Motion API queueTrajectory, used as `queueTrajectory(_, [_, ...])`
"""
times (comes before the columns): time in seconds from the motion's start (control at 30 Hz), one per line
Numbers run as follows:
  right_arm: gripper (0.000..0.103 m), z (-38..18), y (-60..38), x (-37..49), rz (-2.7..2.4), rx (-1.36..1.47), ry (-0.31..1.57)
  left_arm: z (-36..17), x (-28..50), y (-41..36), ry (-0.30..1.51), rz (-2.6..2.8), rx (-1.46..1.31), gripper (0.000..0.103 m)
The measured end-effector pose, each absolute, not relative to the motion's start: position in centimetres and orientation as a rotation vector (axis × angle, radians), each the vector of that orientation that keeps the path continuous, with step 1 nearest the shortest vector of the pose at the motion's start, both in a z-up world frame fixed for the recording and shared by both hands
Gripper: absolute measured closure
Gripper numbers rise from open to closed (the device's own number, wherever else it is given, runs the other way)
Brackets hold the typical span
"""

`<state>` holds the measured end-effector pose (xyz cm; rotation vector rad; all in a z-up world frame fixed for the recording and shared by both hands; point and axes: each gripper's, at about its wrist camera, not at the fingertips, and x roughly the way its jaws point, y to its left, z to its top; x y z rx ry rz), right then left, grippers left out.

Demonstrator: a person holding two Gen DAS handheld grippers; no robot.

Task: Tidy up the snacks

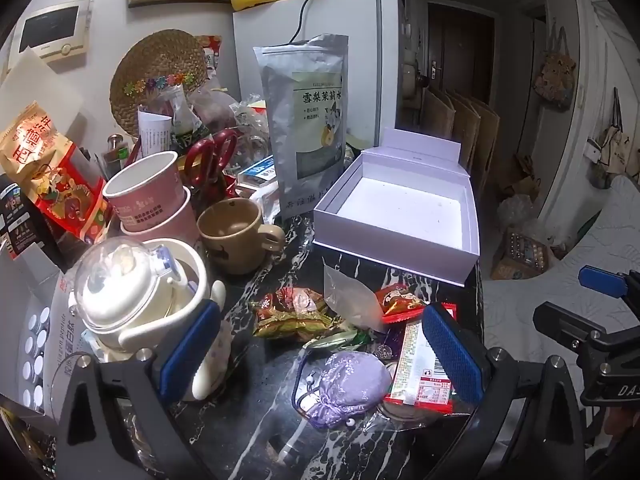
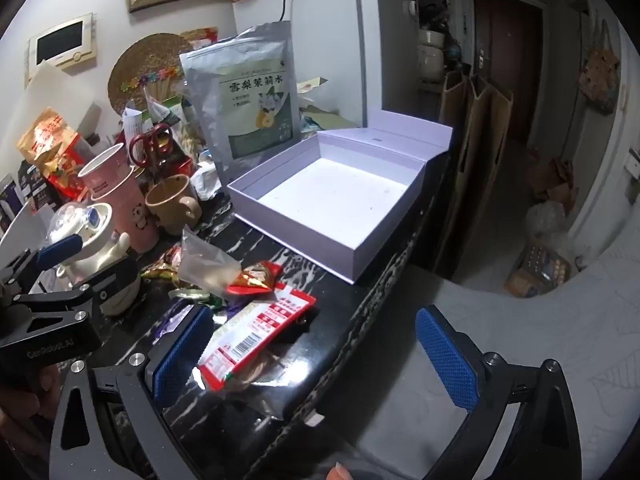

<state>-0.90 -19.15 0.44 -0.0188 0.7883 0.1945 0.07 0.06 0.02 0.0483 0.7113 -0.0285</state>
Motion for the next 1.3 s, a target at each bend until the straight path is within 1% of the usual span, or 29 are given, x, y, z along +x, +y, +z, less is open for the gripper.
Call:
queueTrajectory(0.67, [0.000,-0.09,-19.28,-0.65,0.185,-0.034,0.812,-0.11,0.10,0.90,0.702,-0.031,0.011,0.000])
queueTrajectory(1.3, [0.000,0.24,-19.75,-0.88,0.165,-0.043,0.793,-0.20,0.09,0.71,0.720,-0.048,-0.004,0.000])
